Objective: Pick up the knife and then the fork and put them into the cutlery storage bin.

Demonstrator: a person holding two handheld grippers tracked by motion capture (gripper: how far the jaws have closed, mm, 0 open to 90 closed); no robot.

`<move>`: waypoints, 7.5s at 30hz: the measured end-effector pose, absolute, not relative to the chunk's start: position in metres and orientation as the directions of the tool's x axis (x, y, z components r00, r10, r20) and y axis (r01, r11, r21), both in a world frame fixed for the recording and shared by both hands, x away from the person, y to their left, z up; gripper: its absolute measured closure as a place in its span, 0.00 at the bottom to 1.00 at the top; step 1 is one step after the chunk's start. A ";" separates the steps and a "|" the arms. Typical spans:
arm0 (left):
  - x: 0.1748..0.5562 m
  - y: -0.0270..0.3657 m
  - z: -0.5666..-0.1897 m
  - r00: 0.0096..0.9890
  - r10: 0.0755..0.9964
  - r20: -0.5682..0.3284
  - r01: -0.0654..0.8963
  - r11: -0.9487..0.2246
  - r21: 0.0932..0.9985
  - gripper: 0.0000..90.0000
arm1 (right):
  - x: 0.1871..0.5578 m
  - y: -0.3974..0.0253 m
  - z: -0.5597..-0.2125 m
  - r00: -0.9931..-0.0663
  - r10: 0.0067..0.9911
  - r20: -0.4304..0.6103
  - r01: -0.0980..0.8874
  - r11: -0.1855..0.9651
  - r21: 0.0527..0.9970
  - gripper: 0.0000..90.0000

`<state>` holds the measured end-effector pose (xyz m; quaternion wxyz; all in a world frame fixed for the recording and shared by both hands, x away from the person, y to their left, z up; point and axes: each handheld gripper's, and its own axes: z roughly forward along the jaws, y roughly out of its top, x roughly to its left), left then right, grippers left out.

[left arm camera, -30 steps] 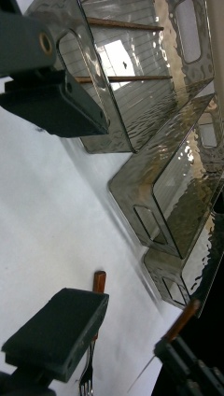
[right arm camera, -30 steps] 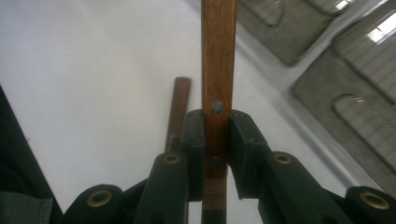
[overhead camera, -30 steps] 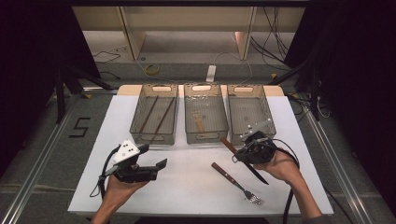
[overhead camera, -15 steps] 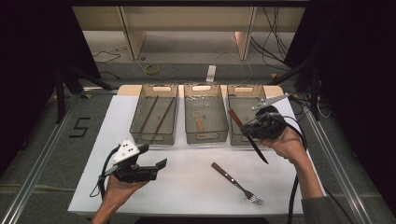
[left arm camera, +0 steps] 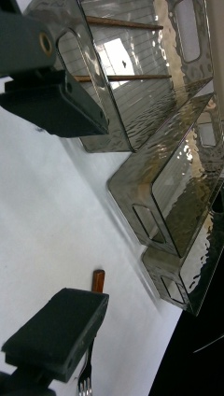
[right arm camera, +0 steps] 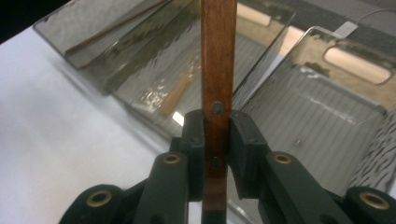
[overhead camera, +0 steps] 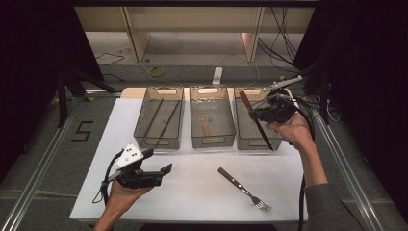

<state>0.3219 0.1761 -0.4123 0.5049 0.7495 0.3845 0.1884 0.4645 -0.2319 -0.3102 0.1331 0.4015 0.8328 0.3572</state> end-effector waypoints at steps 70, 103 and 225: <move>0.320 0.178 -0.410 0.632 0.767 -0.113 0.376 -0.176 0.910 0.17 | 0.546 -0.237 -0.373 -0.343 0.920 0.192 0.739 0.138 0.659 0.48; 0.320 0.179 -0.411 0.628 0.770 -0.114 0.376 -0.171 0.911 0.17 | 0.405 -0.205 -0.336 -0.674 0.733 0.093 0.518 0.379 0.767 0.23; 0.319 0.178 -0.410 0.633 0.767 -0.105 0.370 -0.180 0.911 0.17 | 0.377 -0.155 -0.456 -0.830 0.558 0.002 0.550 0.817 0.172 0.86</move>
